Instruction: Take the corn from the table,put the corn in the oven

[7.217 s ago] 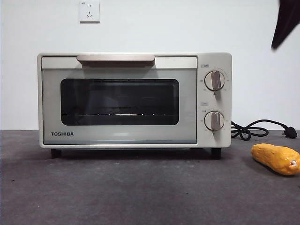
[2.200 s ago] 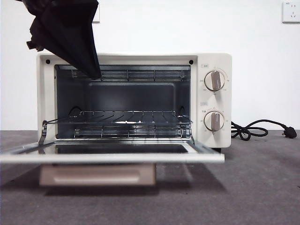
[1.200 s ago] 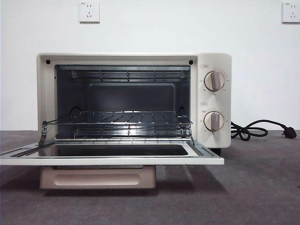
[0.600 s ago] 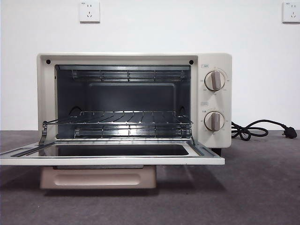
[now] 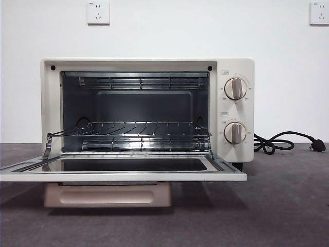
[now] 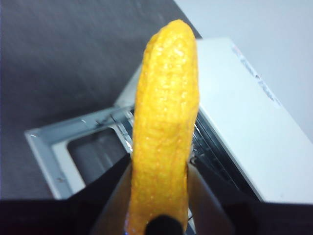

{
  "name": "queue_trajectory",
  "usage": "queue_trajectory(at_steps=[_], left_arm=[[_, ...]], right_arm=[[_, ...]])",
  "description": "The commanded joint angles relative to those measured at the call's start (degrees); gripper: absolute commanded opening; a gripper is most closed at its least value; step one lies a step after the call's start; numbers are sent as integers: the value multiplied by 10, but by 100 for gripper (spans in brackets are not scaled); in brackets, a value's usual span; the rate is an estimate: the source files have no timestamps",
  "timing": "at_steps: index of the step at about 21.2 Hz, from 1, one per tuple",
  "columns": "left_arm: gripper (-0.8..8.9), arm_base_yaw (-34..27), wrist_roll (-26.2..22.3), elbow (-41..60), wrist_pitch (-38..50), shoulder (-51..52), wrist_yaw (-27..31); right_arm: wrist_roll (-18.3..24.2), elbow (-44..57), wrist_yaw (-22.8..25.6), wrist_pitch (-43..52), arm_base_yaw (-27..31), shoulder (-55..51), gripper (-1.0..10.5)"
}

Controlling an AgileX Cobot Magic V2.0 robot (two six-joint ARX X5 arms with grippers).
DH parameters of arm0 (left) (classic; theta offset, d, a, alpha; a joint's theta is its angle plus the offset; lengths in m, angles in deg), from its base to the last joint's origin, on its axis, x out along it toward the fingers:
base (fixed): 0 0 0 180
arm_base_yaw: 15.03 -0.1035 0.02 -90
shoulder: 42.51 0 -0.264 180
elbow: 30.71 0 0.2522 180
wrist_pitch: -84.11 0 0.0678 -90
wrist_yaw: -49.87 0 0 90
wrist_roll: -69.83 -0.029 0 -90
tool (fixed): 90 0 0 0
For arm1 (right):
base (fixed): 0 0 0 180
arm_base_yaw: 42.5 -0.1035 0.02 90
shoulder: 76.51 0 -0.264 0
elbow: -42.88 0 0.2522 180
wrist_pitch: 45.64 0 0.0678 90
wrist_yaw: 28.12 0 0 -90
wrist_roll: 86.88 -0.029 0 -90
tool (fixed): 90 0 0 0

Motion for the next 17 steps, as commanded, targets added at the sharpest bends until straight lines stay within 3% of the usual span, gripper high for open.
queue_trajectory(at_steps=[1,7,17], left_arm=[[-7,1,-25,-23,-19,3,26],[-7,1,-49,-50,-34,3,59],[-7,1,-55,-59,-54,3,59]], right_arm=[[21,0,21,20,2,35,-12],[44,0,32,60,18,99,-12],[86,0,71,125,78,190,-12]])
